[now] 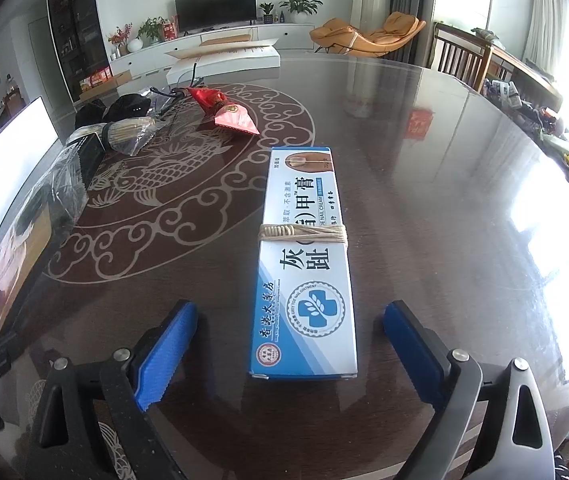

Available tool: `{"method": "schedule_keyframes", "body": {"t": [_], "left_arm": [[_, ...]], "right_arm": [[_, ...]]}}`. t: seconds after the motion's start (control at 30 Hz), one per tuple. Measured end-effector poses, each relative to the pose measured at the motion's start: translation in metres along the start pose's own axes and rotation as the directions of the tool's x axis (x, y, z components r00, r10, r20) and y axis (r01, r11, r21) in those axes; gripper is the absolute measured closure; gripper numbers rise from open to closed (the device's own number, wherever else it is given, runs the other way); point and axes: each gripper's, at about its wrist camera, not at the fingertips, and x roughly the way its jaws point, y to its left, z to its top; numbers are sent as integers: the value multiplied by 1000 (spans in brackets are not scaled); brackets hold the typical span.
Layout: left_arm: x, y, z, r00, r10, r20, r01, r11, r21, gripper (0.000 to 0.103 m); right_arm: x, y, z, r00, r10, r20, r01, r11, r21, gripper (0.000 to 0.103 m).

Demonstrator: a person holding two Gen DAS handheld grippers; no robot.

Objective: Organize objects
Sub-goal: 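Grasp the bagged orange phone case with the left tool and lift it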

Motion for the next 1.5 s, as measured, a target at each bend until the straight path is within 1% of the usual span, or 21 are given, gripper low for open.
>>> {"method": "schedule_keyframes", "body": {"t": [0.07, 0.13, 0.17, 0.2, 0.3, 0.33, 0.37, 0.4, 0.47, 0.53, 0.6, 0.7, 0.8, 0.83, 0.9, 1.0, 1.13, 1.23, 1.33, 1.4, 1.5], "left_arm": [[-4, 7, 3, 999, -38, 16, 38, 999, 0, 17], [-11, 12, 11, 996, -83, 42, 82, 996, 26, 17], [-11, 12, 15, 995, -97, 34, 95, 994, 53, 10], [-7, 12, 20, 995, -98, 9, 97, 992, 86, 3], [10, 7, 28, 999, -41, -3, 41, 984, 176, 3], [18, 7, 29, 1000, -21, -19, 25, 982, 189, 3], [26, 8, 30, 999, -27, -40, 34, 982, 187, 0], [28, 12, 34, 997, -70, -32, 74, 985, 158, 0], [37, 16, 38, 988, -135, -68, 142, 984, 103, 0], [41, 18, 36, 977, -200, -77, 204, 978, 39, 5], [35, 13, 28, 983, -179, -41, 180, 984, 4, 14], [23, 0, 13, 989, -145, -40, 143, 988, -58, 21], [13, -12, -2, 993, -110, -49, 103, 987, -122, 21], [11, -15, -4, 993, -106, -49, 99, 987, -127, 20], [11, -19, -3, 994, -100, -54, 94, 990, -106, 16], [8, -17, -2, 991, -109, -72, 105, 993, -58, 15], [0, -10, -5, 983, -168, -70, 167, 986, -25, 15], [-4, -5, -6, 975, -214, -60, 213, 977, -21, 15], [-6, -5, -7, 967, -243, -69, 244, 970, -4, 15], [-8, -7, -7, 966, -251, -65, 253, 967, 24, 15], [-10, -13, -7, 956, -285, -68, 290, 955, 66, 14]], "right_arm": [[0, 0, 0, 1000, 0, 0, 0, 1000, 1, 8], [0, 0, 0, 1000, -1, 0, 1, 1000, -1, 8], [0, 0, 0, 1000, -1, -1, 1, 1000, -1, 7], [0, 0, 0, 1000, 0, -2, 0, 1000, -2, 7], [0, -1, 0, 1000, 1, -4, -1, 1000, -3, 6], [0, -1, 0, 1000, 2, -4, -2, 1000, -3, 6], [0, -1, 0, 1000, 1, -4, -1, 1000, -3, 6], [0, -1, 0, 1000, 1, -4, -1, 1000, -2, 6], [0, -2, 0, 1000, 4, -1, -4, 1000, 0, 6], [0, -2, 0, 1000, 6, -3, -6, 1000, 0, 5], [1, -2, 0, 1000, 4, -5, -4, 1000, -4, 5], [1, -1, 0, 1000, 6, -6, -6, 1000, -4, 5], [2, 0, 0, 1000, 5, -8, -5, 1000, -8, 4], [2, 0, 0, 1000, 6, -9, -6, 1000, -8, 4], [1, 0, 0, 1000, 6, -9, -6, 1000, -8, 3], [2, 0, 0, 1000, 6, -9, -6, 1000, -8, 3], [1, 0, 0, 1000, 5, -9, -5, 1000, -8, 3], [1, 0, -1, 1000, 5, -9, -5, 1000, -8, 3], [1, 0, -1, 1000, 4, -9, -4, 1000, -8, 3], [1, 0, 0, 1000, 4, -9, -5, 1000, -8, 3], [1, 0, 0, 1000, 4, -9, -4, 1000, -8, 3]]}}
